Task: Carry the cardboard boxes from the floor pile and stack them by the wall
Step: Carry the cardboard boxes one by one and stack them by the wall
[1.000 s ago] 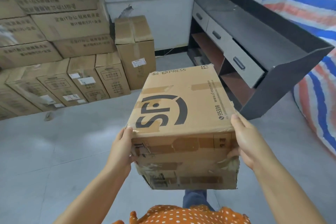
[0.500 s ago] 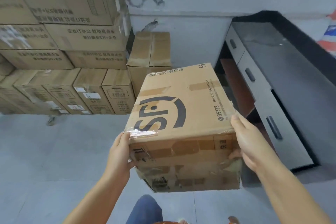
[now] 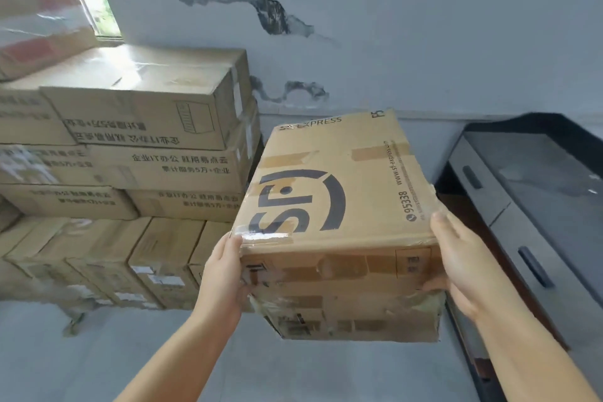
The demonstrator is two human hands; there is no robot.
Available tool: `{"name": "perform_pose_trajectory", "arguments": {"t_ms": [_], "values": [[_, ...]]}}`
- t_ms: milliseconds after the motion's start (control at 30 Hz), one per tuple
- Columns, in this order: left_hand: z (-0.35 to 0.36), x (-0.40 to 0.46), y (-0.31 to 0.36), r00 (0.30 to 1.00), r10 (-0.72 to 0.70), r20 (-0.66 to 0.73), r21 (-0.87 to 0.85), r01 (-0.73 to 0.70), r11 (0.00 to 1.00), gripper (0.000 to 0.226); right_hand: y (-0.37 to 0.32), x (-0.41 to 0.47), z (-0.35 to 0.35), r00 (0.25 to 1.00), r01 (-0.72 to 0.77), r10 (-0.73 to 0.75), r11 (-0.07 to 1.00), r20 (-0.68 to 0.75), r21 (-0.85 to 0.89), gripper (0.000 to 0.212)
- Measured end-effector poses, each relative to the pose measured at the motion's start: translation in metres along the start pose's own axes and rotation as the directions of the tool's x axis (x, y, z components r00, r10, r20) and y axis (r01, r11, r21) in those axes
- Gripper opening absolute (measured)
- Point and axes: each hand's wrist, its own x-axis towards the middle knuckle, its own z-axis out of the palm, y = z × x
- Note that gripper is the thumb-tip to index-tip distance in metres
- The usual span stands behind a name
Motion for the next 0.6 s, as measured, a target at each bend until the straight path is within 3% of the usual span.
{"name": "perform_pose_trajectory", "arguments": {"t_ms": [200, 433, 600], "values": [[0.037, 0.108, 0.062, 0.997, 0.075, 0.015, -0.010, -0.075, 0.997, 0.027, -0.045, 0.110, 0.041, 0.998, 0.067, -0.066, 0.998, -0.006, 0.023, 0.040], [0.084, 0.232, 0.112, 0.988, 0.125, -0.096, 0.022, -0.123, 0.992, 0.027, -0.072, 0.262, 0.094, 0.996, 0.032, -0.037, 0.998, 0.083, 0.061, 0.034], [0.119, 0.314, 0.133, 0.977, 0.153, -0.146, 0.088, -0.141, 0.986, 0.030, -0.068, 0.362, 0.124, 0.992, -0.035, 0.022, 0.995, 0.127, 0.095, 0.043]]}}
